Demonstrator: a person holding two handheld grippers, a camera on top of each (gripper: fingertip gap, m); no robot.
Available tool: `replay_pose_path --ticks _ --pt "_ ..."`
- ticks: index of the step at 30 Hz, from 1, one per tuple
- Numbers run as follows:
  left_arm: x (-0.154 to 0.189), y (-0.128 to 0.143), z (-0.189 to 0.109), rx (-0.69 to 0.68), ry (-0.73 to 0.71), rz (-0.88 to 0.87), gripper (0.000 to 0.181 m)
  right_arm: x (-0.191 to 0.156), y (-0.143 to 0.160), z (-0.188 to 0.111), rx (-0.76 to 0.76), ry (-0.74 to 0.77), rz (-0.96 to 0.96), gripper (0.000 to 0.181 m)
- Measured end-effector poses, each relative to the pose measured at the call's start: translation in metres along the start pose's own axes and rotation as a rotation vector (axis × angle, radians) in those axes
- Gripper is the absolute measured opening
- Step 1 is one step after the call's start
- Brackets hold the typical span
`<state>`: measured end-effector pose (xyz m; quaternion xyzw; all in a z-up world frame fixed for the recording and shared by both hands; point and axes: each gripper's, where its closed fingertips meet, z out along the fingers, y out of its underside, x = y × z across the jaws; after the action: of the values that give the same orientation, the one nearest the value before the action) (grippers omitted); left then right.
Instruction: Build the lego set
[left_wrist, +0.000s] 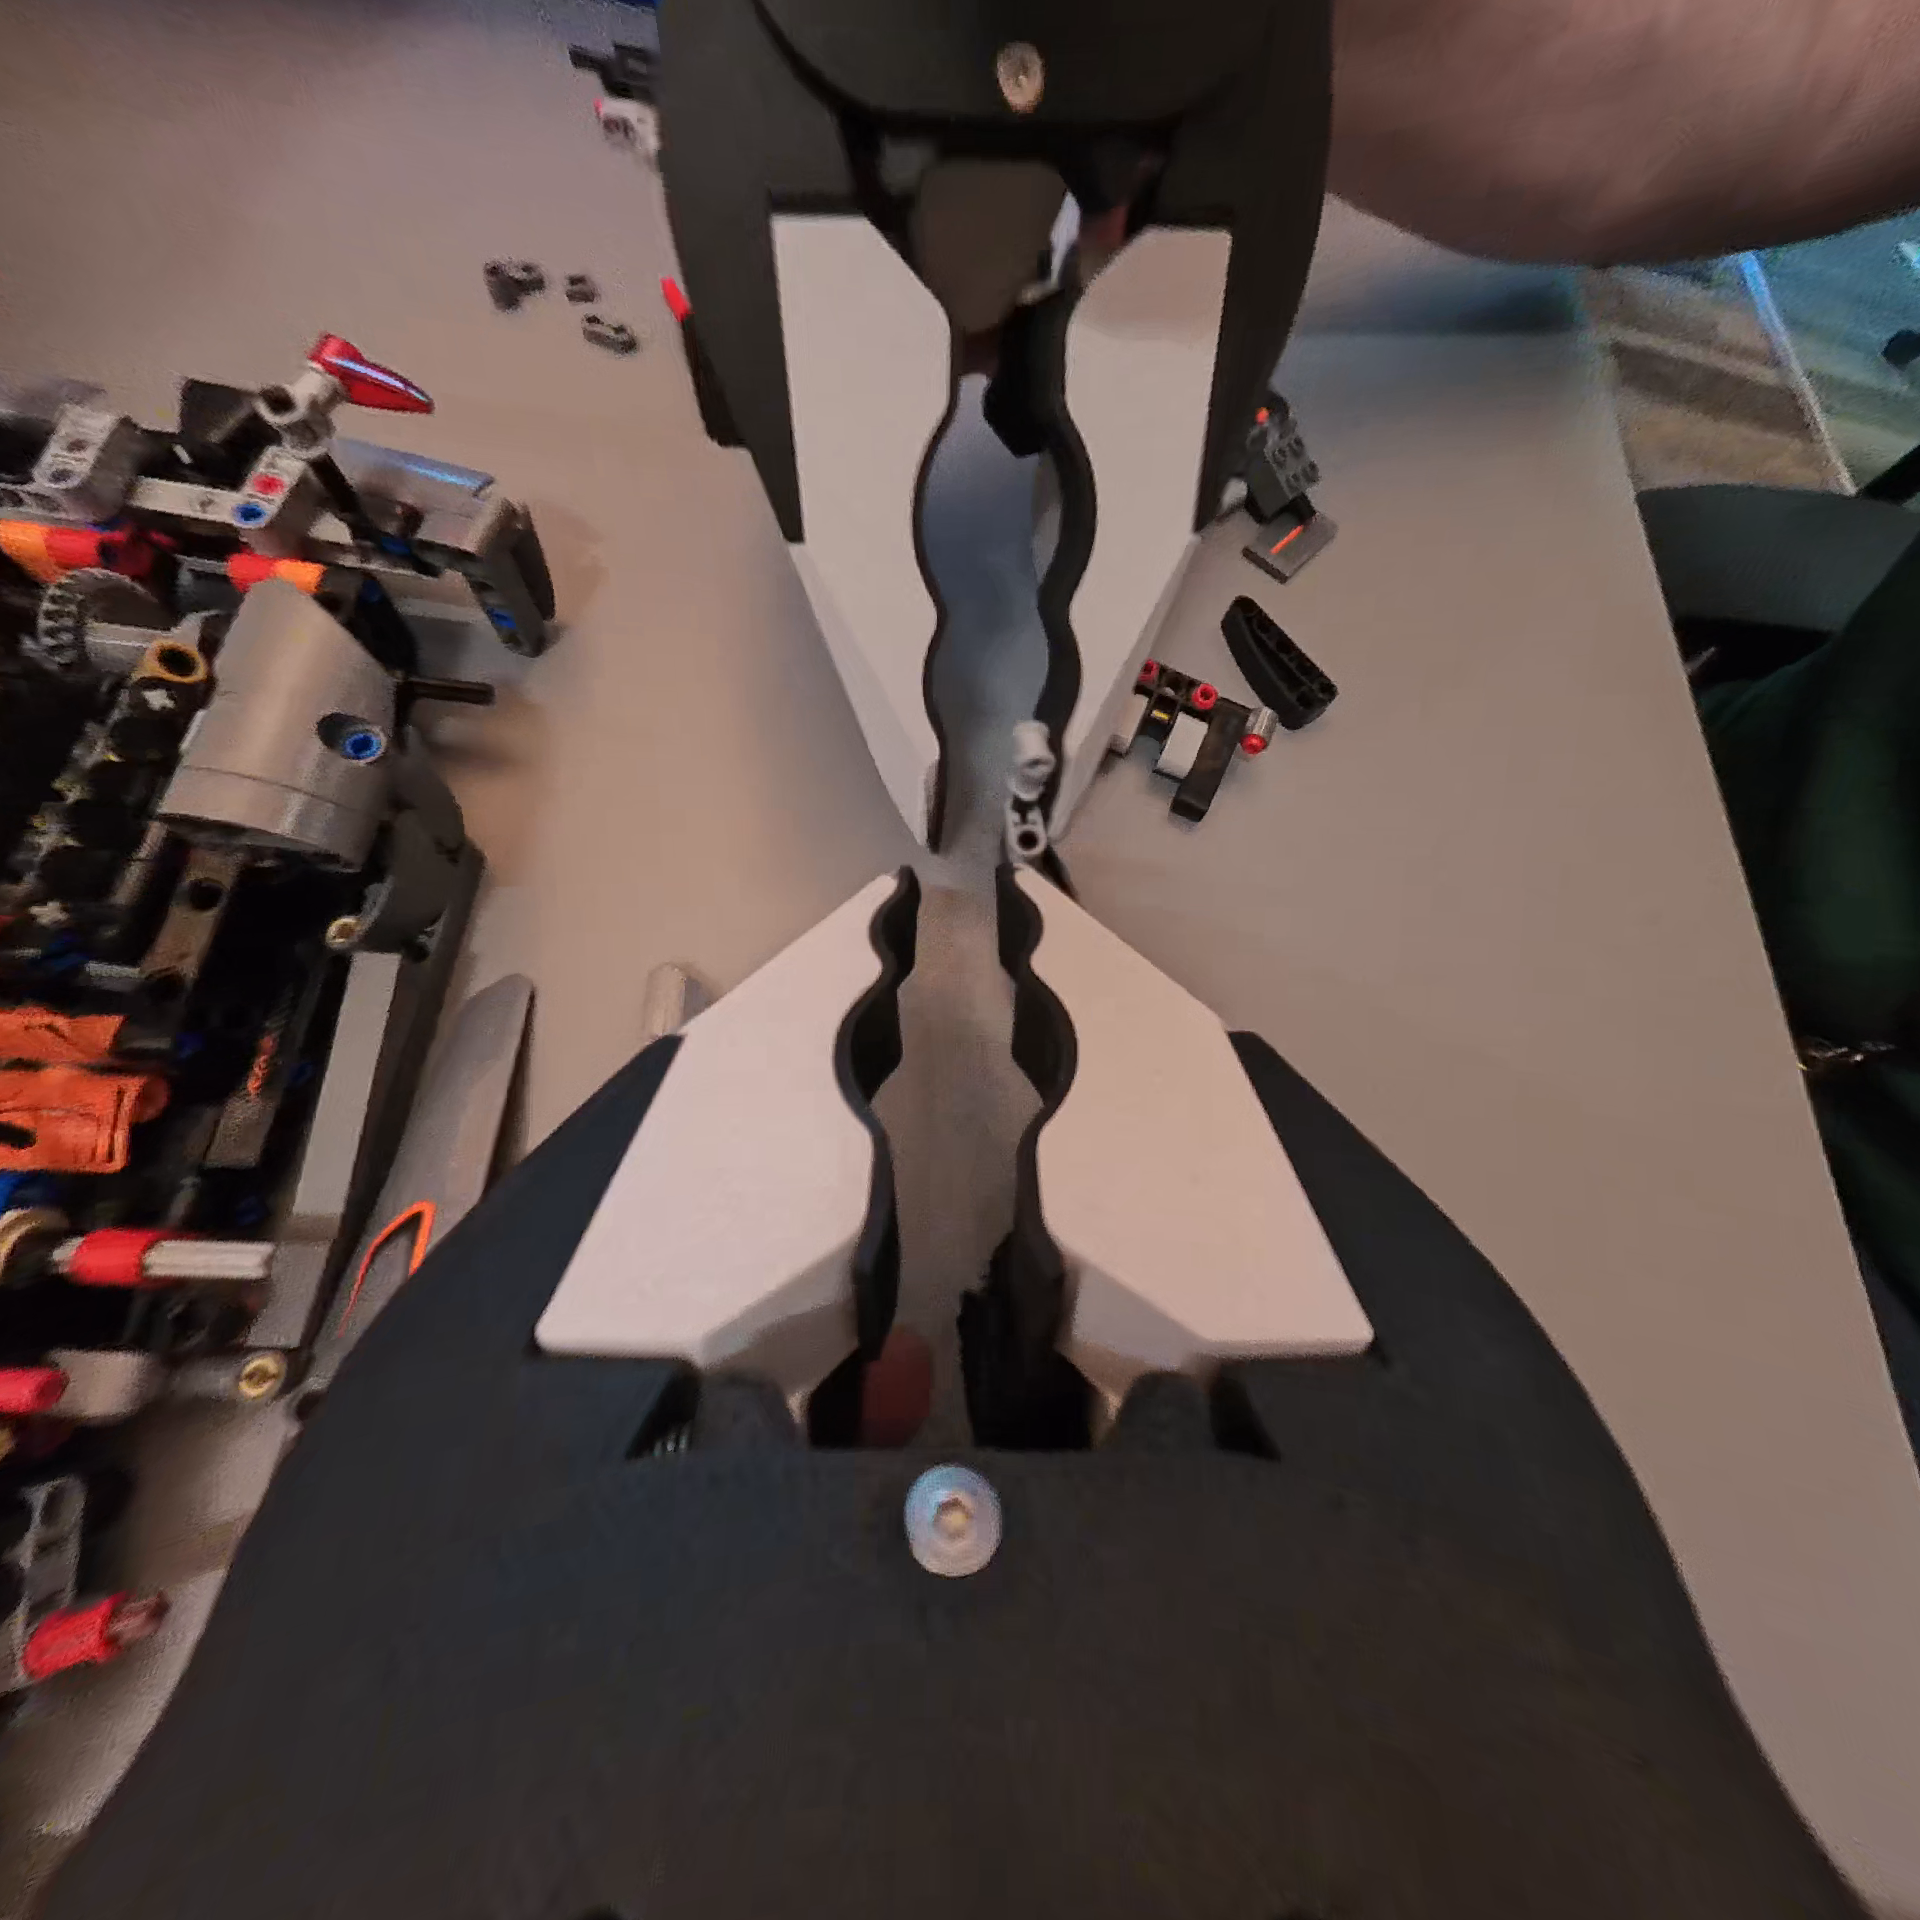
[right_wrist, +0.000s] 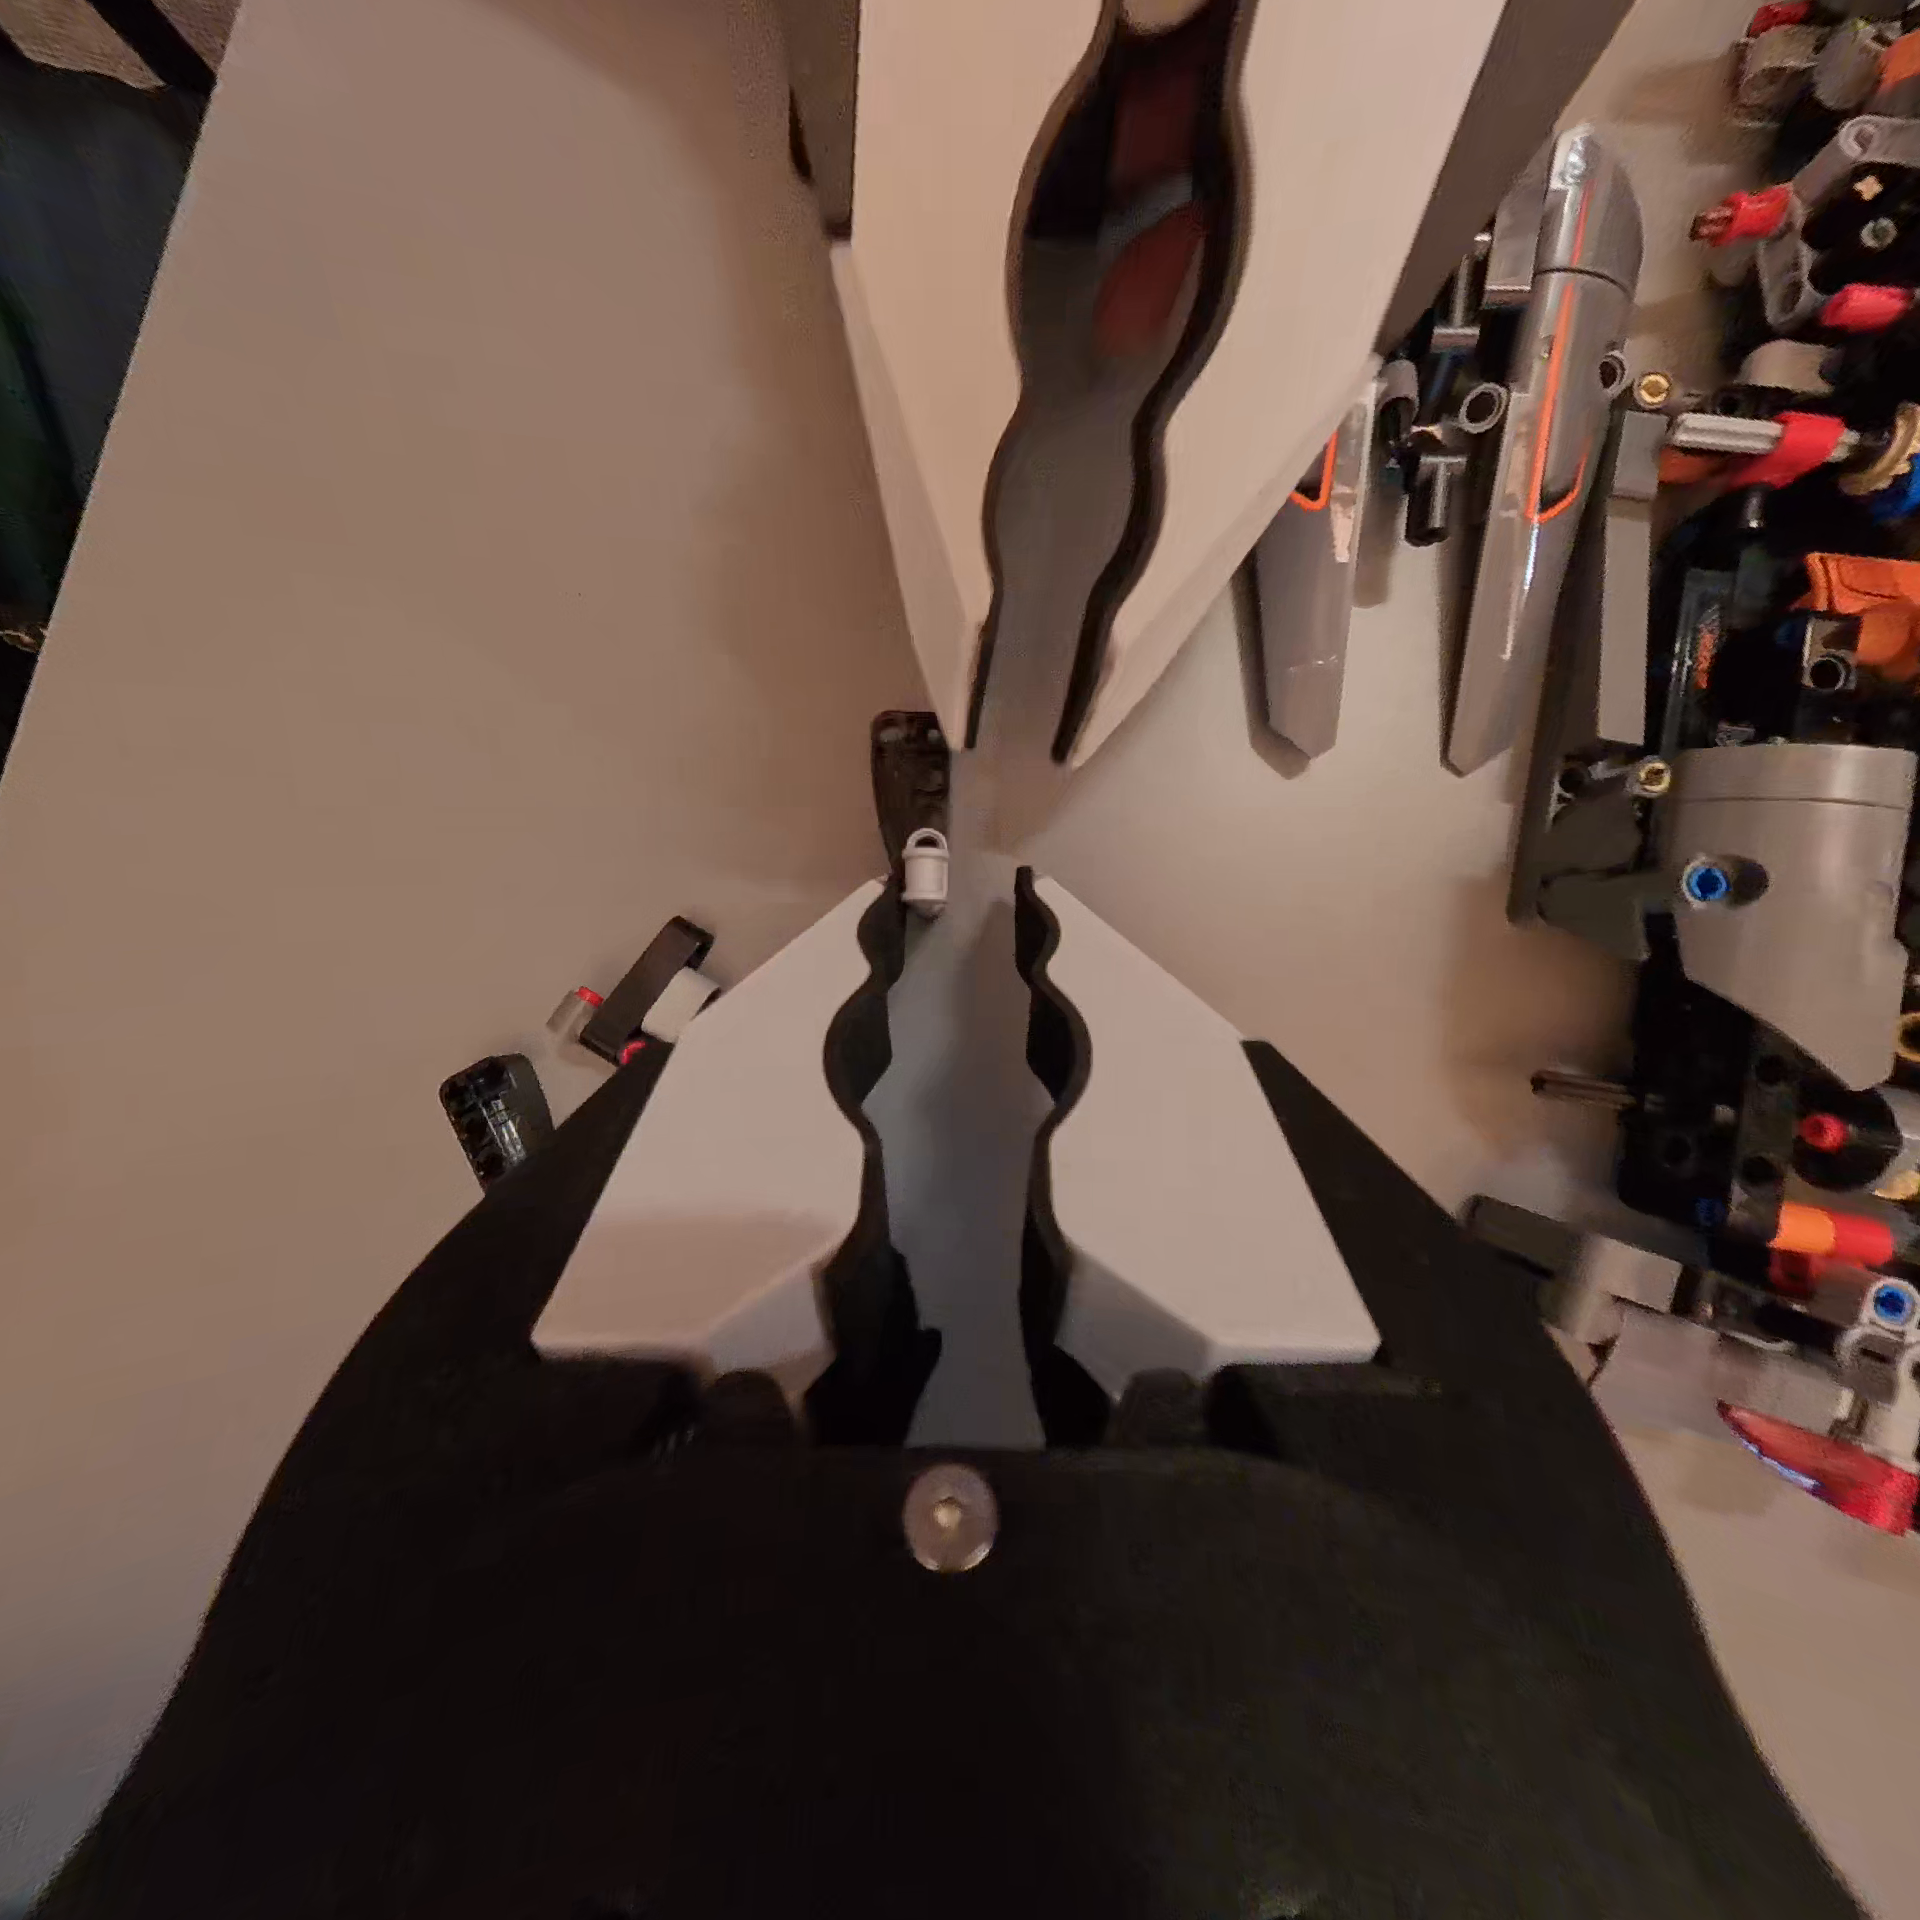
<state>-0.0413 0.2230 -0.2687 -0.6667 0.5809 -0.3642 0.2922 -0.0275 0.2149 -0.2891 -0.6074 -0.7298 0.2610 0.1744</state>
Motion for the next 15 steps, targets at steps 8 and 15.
replay_pose_path --ticks 8,15 --pt "0.0 0.005 0.0 -0.024 -0.023 0.021 0.022 0.002 -0.005 0.002 0.006 0.019 0.031 0.006" --pt "-0.004 -0.02 -0.014 0.117 -0.051 0.004 0.036 0.011 -0.032 -0.031 0.256 0.054 0.177 0.006"
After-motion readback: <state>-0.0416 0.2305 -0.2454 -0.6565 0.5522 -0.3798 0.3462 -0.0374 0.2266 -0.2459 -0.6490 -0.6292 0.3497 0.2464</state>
